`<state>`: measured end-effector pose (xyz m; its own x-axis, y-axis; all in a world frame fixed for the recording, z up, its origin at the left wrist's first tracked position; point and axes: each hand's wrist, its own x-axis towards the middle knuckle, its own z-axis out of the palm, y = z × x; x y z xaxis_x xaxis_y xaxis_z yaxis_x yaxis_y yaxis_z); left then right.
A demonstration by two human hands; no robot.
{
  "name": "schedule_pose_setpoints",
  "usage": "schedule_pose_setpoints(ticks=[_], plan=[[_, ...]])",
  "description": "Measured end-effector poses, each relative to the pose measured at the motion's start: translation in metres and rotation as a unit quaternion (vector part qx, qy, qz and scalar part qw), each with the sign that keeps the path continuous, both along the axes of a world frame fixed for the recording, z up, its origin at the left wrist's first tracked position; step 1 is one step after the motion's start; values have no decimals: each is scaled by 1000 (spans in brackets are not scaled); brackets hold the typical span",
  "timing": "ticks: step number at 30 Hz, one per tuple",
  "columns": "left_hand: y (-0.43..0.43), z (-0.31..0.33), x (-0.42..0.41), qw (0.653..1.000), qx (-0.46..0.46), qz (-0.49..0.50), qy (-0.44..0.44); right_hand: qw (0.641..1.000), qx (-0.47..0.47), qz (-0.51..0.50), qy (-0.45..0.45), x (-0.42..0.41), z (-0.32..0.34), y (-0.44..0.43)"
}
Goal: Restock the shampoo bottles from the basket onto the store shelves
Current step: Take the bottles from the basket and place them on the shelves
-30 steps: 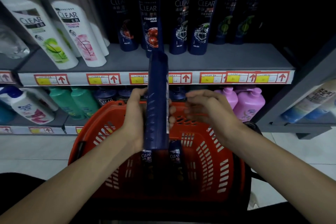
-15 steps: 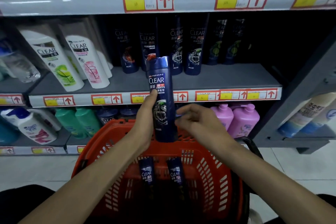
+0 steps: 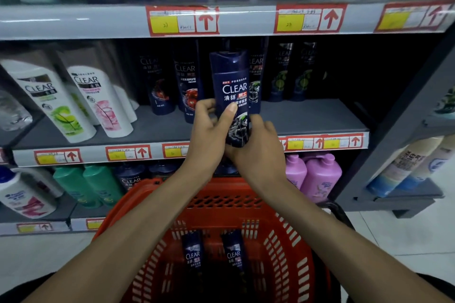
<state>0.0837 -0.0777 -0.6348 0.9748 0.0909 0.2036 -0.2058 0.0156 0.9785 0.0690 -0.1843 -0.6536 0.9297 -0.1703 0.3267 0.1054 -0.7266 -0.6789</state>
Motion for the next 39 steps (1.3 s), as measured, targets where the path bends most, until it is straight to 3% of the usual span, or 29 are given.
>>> schedule_pose_setpoints(ticks=[6, 12, 16, 32, 39], plan=[[3, 13, 23, 1000, -2, -5, -19, 997, 69, -6, -34, 31, 4, 6], [10, 1, 27, 995, 95, 0, -18, 995, 86, -20, -49, 60, -2, 2], [7, -6, 28, 995, 99, -23, 0, 993, 111, -14, -47, 74, -4, 3], [14, -18, 31, 995, 67, -49, 47, 996, 82, 27, -4, 81, -18, 2], [35, -16, 12, 987, 124, -79, 66, 998, 33, 48, 20, 53, -11, -20]])
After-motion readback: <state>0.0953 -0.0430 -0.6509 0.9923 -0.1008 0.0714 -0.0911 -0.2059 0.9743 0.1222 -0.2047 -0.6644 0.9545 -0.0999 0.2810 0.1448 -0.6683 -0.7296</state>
